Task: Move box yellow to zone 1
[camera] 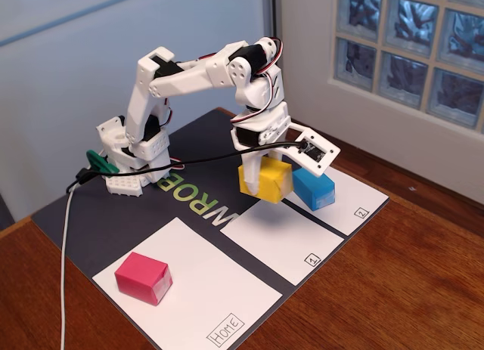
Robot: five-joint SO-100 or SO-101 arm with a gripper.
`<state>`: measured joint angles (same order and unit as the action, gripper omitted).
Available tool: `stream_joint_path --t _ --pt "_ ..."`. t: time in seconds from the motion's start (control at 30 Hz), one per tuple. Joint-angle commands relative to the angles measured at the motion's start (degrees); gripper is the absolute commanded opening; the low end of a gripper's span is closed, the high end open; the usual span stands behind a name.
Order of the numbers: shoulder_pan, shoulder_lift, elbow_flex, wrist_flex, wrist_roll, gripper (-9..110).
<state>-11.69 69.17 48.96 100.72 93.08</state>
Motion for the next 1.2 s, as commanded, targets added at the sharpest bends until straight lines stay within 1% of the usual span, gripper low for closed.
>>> stream_joint_path --t 0.0,0.23,0.47,0.67,0.83,1.17 --pt "0.35 8.79 7.73 -1.67 0.00 -1" --pt "0.97 8.96 11.60 -6.94 0.70 -1" --pt "-0.35 5.01 11.69 -12.83 4.48 -1" --pt "-1.85 5.80 19.07 -23.29 8.00 -1" --pt "-3.43 10.28 33.22 -38.58 12.04 0" --pt "-4.04 6.50 33.84 -38.76 12.48 0"
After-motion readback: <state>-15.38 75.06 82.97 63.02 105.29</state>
